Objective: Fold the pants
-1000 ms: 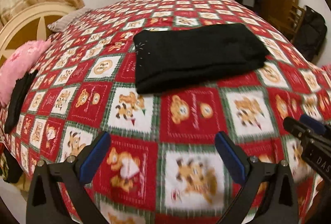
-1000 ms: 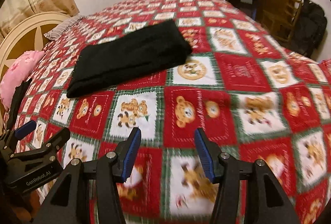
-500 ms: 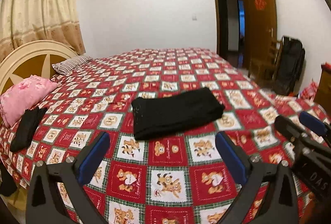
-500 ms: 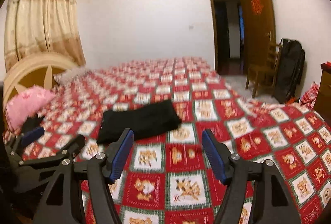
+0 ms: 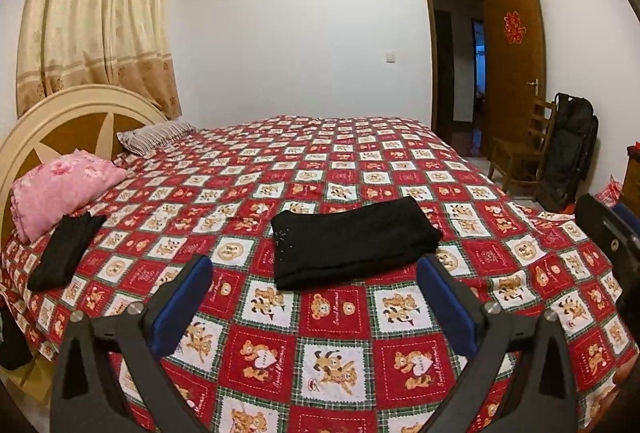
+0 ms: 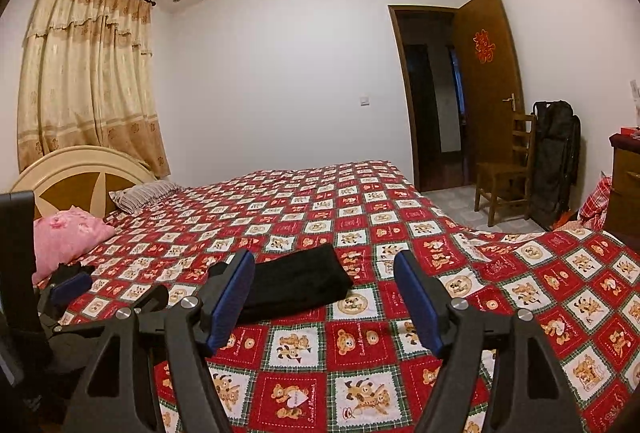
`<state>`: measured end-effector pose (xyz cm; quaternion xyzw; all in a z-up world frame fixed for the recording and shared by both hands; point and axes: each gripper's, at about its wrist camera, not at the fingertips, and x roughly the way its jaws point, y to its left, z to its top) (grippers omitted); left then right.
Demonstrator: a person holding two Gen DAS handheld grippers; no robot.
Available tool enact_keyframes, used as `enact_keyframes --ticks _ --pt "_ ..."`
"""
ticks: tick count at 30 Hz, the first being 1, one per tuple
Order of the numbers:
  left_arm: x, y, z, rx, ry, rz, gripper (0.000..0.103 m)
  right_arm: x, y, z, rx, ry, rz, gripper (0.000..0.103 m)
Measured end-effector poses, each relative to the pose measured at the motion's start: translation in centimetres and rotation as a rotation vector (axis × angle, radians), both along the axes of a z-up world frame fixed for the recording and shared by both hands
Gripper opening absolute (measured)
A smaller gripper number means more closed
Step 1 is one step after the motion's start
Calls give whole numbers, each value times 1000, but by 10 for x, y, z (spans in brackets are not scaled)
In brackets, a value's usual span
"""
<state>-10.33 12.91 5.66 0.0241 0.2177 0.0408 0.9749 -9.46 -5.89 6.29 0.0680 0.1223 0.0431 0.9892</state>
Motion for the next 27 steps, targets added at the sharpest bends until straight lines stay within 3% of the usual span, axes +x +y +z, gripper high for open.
enact_keyframes --ticks 27 --pt "4 1 -1 -2 32 14 103 6 -2 -5 1 26 17 73"
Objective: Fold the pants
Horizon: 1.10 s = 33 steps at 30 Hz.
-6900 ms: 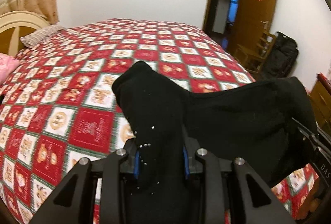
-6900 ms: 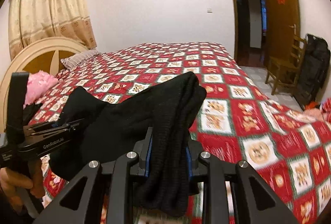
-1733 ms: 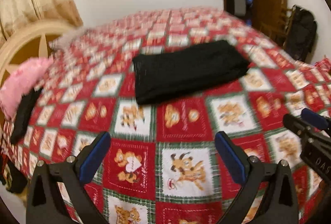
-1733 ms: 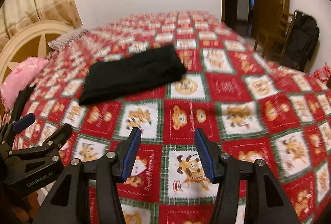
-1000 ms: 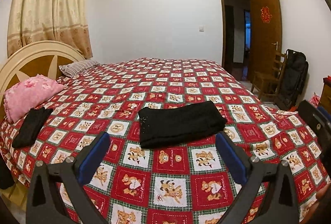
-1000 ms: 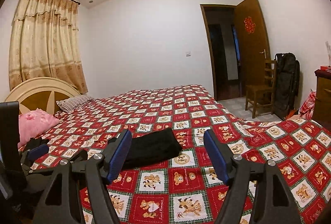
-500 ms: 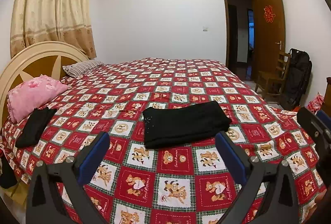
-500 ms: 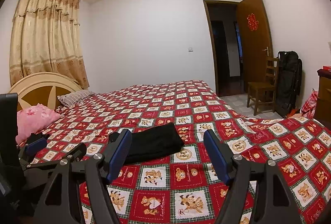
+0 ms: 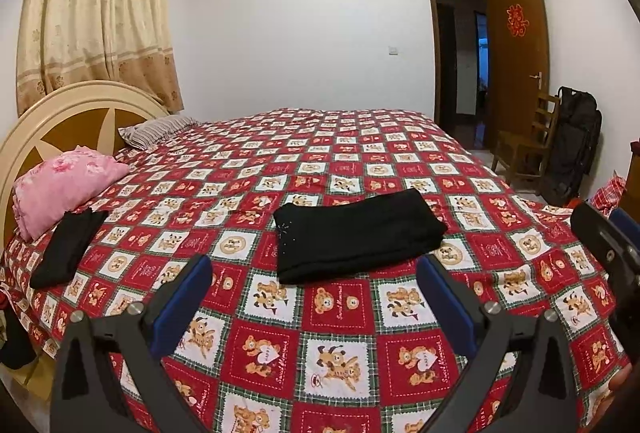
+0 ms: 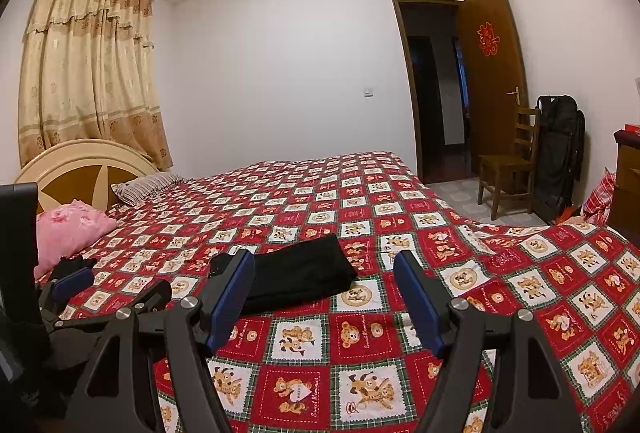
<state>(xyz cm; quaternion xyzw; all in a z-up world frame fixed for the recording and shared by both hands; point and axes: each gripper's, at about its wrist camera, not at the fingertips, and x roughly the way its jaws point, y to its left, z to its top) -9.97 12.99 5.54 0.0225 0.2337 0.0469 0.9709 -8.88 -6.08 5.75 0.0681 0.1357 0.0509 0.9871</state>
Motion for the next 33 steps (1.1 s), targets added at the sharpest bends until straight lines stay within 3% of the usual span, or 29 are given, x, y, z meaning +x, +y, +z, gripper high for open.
enact_keyframes --ticks 33 --pt "-1 4 1 19 -14 4 103 -3 1 1 -4 -10 -1 73"
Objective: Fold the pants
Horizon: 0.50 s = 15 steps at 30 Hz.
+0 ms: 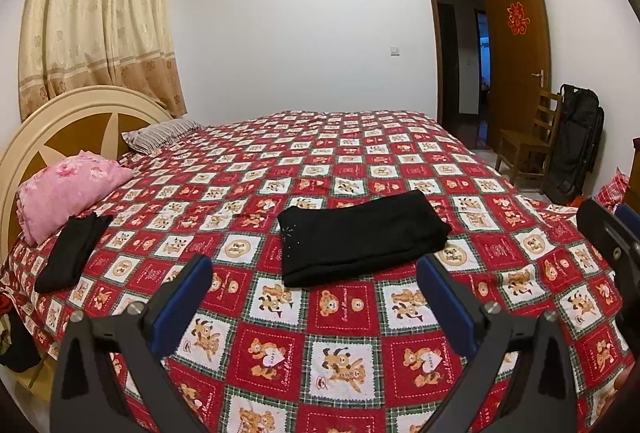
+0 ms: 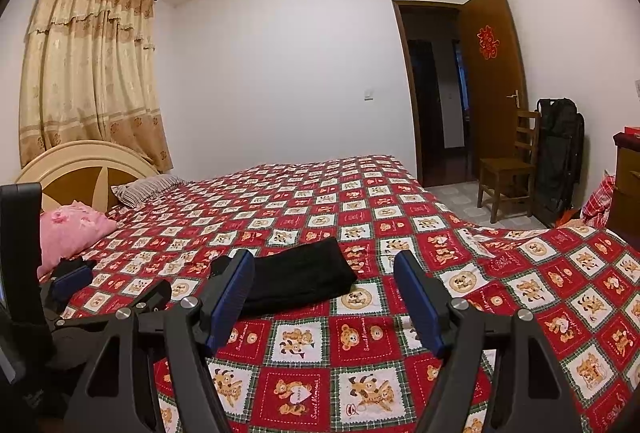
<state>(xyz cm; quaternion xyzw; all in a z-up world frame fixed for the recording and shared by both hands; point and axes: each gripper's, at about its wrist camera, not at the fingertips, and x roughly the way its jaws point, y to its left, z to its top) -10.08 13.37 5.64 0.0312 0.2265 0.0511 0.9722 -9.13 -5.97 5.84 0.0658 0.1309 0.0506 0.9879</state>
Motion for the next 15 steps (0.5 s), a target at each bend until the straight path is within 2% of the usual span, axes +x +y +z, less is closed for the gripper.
enact_keyframes --ticks 4,7,15 --pt "-1 -2 0 37 -21 25 103 -1 0 0 -2 3 -1 73" --pt "3 -3 -1 64 -7 44 103 -1 0 0 -4 0 -4 73" --pt "10 4 -8 -38 63 -31 103 0 1 -1 -1 11 -1 73"
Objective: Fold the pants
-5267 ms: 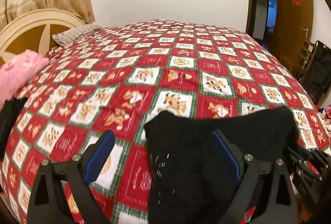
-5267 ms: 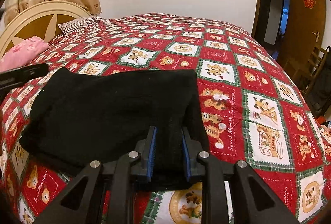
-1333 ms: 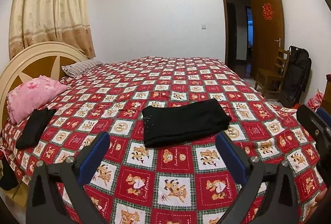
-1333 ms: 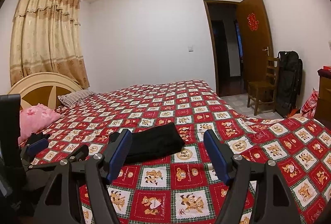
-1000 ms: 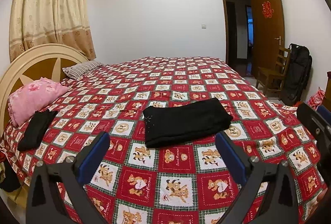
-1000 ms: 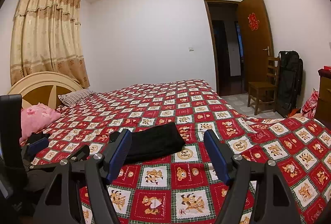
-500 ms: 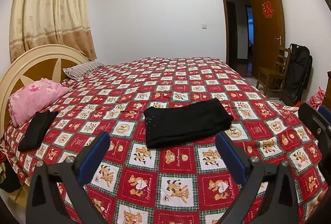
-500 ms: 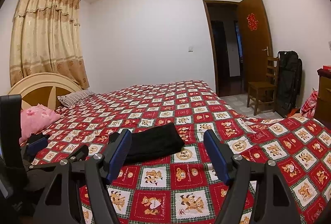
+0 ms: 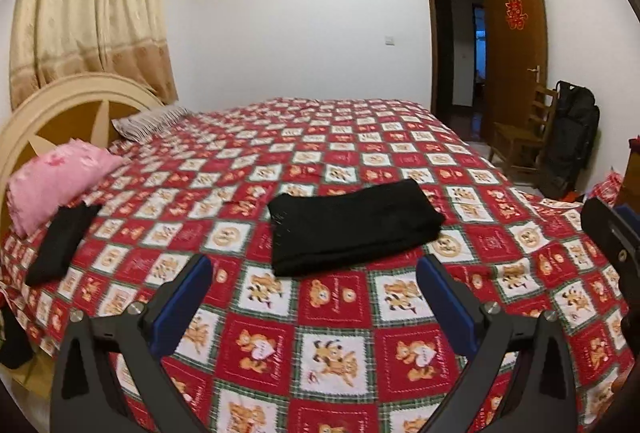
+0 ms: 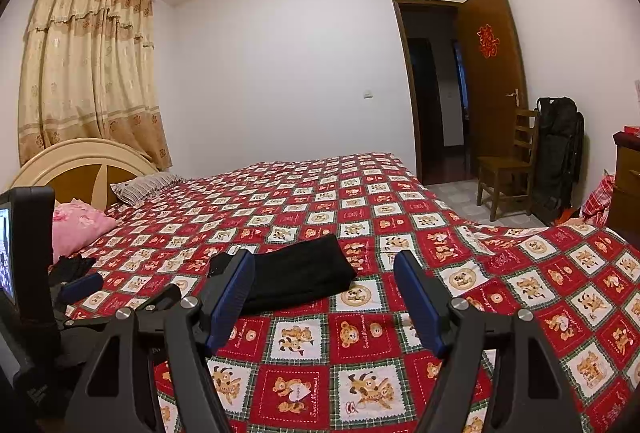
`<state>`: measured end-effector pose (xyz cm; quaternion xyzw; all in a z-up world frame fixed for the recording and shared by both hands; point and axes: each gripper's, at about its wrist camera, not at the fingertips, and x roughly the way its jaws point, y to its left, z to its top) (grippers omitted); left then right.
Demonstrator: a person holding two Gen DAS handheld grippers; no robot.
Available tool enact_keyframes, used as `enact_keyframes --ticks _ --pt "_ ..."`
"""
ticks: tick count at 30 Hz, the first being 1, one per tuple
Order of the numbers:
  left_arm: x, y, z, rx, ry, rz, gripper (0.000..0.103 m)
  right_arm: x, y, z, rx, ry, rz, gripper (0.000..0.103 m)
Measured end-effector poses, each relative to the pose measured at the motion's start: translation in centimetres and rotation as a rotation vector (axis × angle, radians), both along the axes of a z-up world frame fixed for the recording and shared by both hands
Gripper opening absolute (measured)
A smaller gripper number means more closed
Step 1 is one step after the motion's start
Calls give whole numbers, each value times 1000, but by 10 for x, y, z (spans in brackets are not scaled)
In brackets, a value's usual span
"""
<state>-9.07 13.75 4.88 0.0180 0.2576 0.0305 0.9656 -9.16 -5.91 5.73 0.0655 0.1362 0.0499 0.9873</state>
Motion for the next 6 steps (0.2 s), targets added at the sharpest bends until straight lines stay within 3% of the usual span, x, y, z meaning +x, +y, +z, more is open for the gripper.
enact_keyframes --ticks 6 --pt "1 -3 -1 4 -1 -1 103 3 -10 -2 24 8 -28 73"
